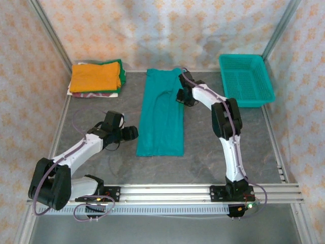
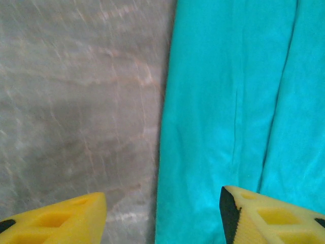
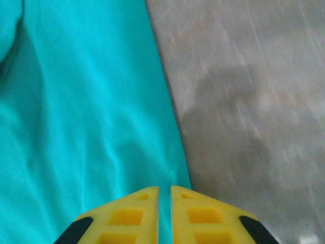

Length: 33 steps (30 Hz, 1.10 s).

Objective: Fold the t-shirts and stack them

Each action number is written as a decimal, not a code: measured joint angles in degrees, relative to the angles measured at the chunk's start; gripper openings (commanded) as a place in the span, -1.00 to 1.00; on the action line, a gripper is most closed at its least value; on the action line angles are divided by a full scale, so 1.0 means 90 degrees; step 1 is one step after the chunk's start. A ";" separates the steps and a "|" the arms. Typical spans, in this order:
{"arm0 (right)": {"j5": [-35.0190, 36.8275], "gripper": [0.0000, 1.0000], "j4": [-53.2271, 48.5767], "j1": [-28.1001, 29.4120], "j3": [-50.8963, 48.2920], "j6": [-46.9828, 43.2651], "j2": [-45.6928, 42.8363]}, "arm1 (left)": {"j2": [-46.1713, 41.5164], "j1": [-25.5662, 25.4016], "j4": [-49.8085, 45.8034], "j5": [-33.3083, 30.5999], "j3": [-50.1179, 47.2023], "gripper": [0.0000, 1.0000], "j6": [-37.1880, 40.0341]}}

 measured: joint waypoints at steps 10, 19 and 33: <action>-0.1647 -0.39 0.2531 0.0092 -0.3980 0.0340 -0.3650 | -0.0121 -0.0478 -0.0313 0.0668 -0.0644 0.16 -0.0262; -0.2125 -0.36 0.4065 0.0136 -0.6365 0.0828 -0.3985 | 0.0104 -0.0724 -0.0262 0.0862 -0.0695 0.01 -0.0401; -0.2237 -0.35 0.4629 0.0160 -0.6387 0.0891 -0.4034 | 0.0391 -0.1105 -0.0066 0.0833 -0.0646 -0.44 -0.0512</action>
